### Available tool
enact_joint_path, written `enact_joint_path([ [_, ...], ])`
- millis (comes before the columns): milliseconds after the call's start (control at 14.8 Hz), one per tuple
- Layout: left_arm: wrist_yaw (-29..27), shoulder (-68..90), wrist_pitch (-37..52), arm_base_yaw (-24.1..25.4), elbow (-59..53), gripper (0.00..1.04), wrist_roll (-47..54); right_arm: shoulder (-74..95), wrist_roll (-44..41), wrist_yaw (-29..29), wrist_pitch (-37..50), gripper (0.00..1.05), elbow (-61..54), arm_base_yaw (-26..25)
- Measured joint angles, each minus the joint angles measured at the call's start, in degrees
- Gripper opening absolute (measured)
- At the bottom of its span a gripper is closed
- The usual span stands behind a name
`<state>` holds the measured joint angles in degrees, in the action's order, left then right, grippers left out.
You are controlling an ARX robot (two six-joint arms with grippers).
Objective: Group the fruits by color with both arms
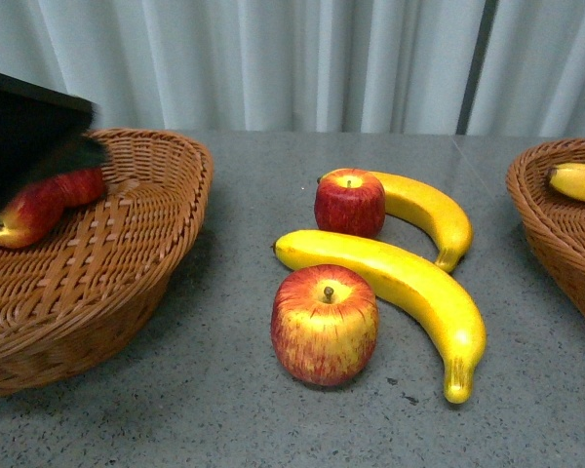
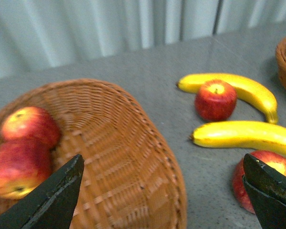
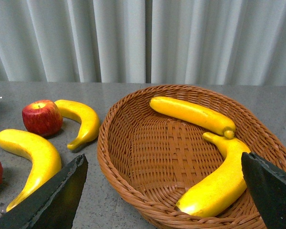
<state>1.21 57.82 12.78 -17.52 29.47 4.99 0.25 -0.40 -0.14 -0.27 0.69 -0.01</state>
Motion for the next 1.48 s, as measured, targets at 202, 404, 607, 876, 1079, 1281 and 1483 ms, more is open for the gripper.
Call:
enact_joint_path([
  [202,1.7,24.7,2.2,-9.0,11.9,0.98,0.0,0.0,0.0,0.0,0.0,0.98,0.0,0.0],
  [404,2.5,26.8,3.0,-10.6,12.2,0.98,0.0,0.0,0.0,0.0,0.0,0.98,0.0,0.0],
  [607,2.4,29.6,2.9,-12.9,12.6,0.98,0.0,0.0,0.0,0.0,0.0,0.98,0.0,0.0],
  [876,1.5,31.8,3.0,-14.8,13.0,0.98,-0.2,0.0,0.0,0.0,0.0,0.98,0.0,0.0],
  [1079,0.2,34.7,4.1,-16.0,13.0,0.98,-1.6,0.0,0.0,0.0,0.0,0.98,0.0,0.0],
  [1281,1.1,37.5,3.5,-16.0,13.0,0.98,-1.9,0.0,0.0,0.0,0.0,0.98,0.0,0.0],
  [1483,0.9,37.7,2.9,-16.1,13.0,0.91,-1.9,0.0,0.0,0.0,0.0,0.98,0.0,0.0],
])
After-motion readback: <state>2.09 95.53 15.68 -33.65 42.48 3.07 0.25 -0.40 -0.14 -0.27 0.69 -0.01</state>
